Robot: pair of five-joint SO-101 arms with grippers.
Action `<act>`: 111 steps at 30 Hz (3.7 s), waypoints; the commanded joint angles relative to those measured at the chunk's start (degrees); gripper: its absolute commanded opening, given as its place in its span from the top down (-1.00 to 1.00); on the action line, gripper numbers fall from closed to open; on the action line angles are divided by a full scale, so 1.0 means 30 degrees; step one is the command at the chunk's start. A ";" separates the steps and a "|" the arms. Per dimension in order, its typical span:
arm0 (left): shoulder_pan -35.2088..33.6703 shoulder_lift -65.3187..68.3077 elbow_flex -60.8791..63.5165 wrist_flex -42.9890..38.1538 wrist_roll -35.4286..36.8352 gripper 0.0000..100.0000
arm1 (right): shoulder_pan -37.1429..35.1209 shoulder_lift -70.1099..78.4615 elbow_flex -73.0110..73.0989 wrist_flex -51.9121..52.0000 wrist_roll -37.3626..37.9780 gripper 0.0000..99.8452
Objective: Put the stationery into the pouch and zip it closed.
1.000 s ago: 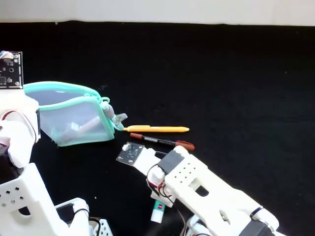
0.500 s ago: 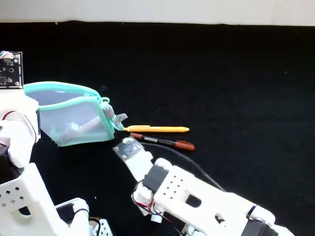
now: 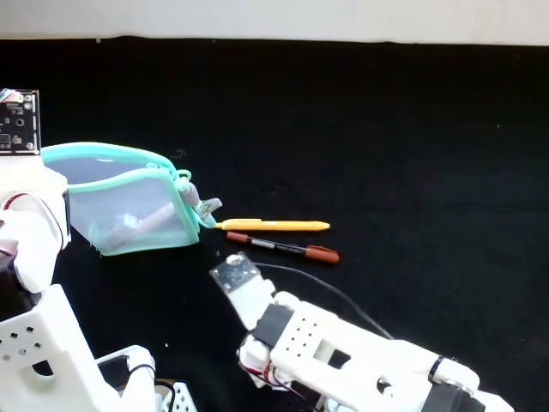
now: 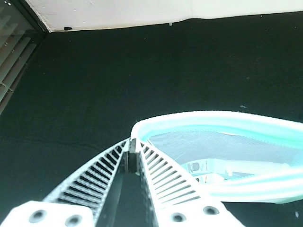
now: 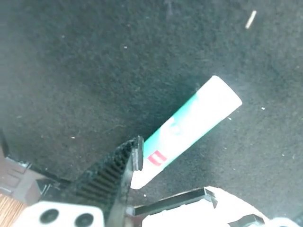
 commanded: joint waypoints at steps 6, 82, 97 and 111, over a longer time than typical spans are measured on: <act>-0.0278 0.0190 0.0923 -0.0029 0.0029 0.99 | -0.0718 -0.0220 0.0513 -0.2945 -0.2198 -0.05; 0.0044 0.0220 0.1070 0.0147 0.0029 0.99 | 0.3179 0.1978 -1.2322 -2.3780 0.0352 0.99; 0.0044 0.0220 0.1070 0.0059 0.0029 0.99 | 0.2681 0.5993 -0.9978 -2.7297 0.0381 0.99; 0.0044 0.0220 0.1070 -0.0029 0.0029 0.99 | 0.2066 0.6315 -0.8689 -2.9348 0.0352 0.63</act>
